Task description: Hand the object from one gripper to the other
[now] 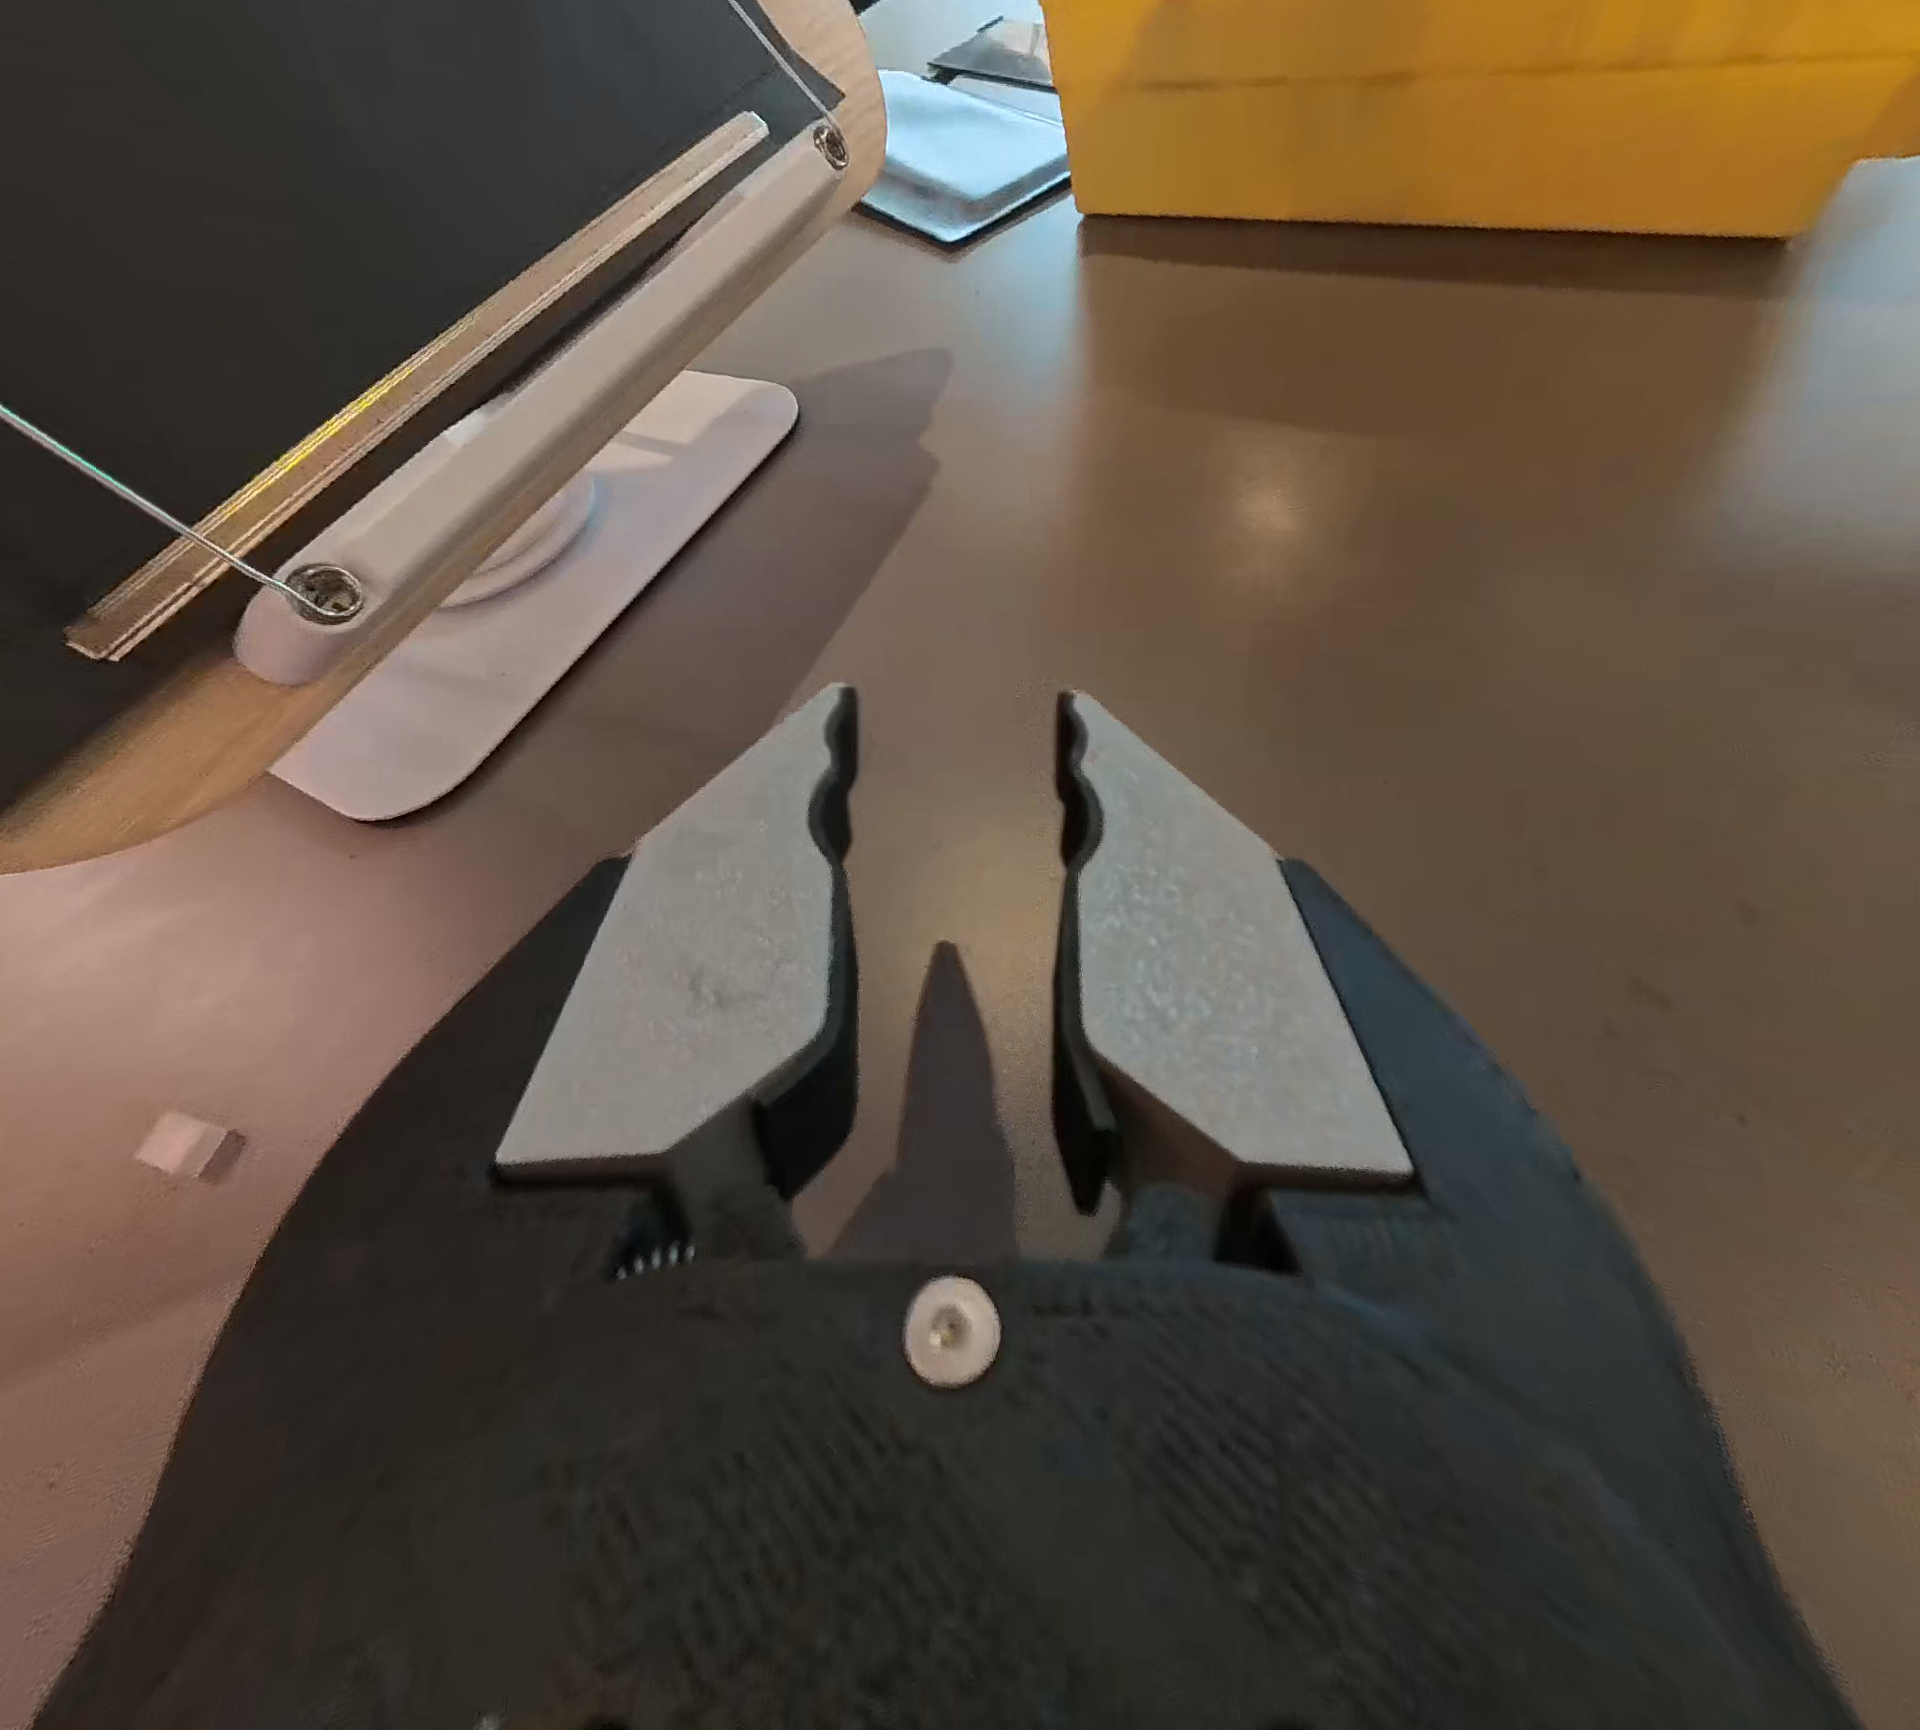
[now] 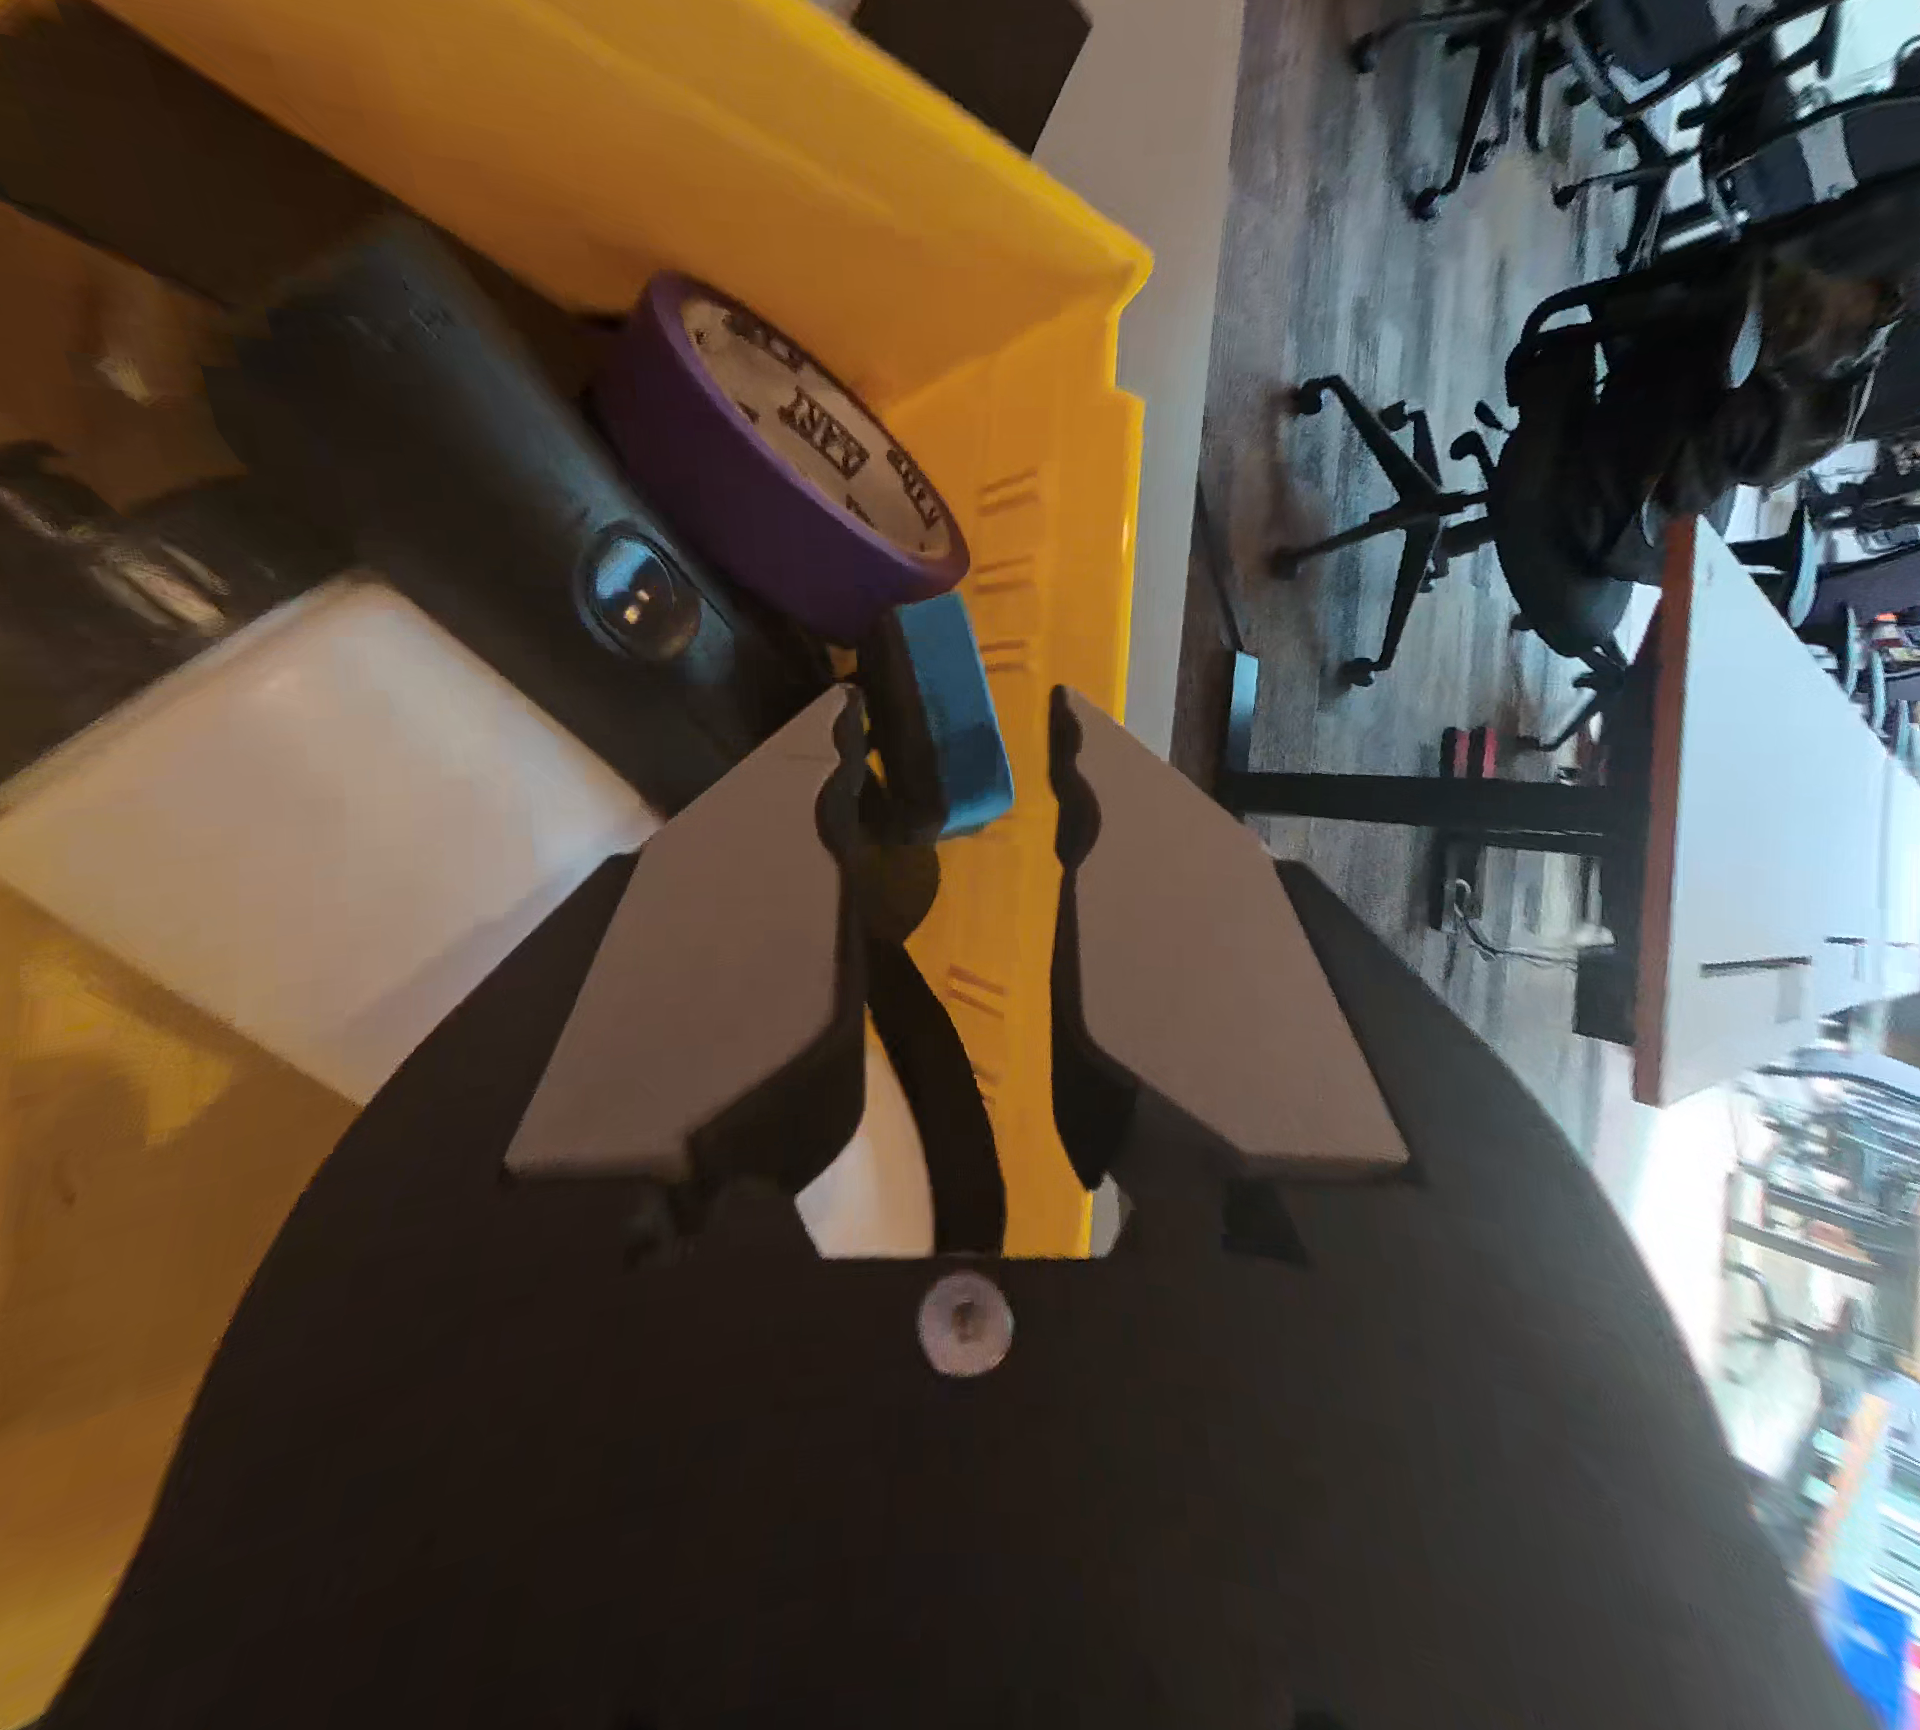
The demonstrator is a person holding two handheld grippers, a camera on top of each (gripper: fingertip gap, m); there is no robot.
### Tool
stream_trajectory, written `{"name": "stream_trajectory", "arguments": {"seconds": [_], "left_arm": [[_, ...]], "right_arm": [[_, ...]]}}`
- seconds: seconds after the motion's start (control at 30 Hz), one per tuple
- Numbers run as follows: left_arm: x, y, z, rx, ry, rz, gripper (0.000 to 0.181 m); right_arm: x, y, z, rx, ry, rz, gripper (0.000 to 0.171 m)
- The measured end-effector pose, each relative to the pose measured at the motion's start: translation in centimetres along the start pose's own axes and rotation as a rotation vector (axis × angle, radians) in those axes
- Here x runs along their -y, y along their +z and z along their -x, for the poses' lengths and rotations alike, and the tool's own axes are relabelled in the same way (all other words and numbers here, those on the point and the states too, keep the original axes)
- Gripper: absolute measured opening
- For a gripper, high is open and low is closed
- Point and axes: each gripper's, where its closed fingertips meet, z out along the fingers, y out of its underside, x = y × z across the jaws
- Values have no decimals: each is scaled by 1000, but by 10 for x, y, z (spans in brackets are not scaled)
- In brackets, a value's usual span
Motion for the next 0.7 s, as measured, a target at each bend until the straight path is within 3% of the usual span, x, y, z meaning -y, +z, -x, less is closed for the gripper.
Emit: {"name": "stream_trajectory", "arguments": {"seconds": [0.07,0.2,0.4,0.5,0.6,0.7], "left_arm": [[0,1,4,44,39,2,52],[4,-3,20,166,123,-39,54],[15,-36,42,359,117,-183,34],[17,-52,39,412,109,-226,26],[18,-67,36,489,143,-257,16],[17,-75,33,509,147,-264,10]], "right_arm": [[15,-23,6,23,55,-67,57],[60,-88,44,116,123,-313,72],[126,-207,215,776,263,-802,71],[138,-206,295,917,253,-804,85],[145,-189,343,850,181,-822,80],[140,-178,364,720,89,-901,55]]}}
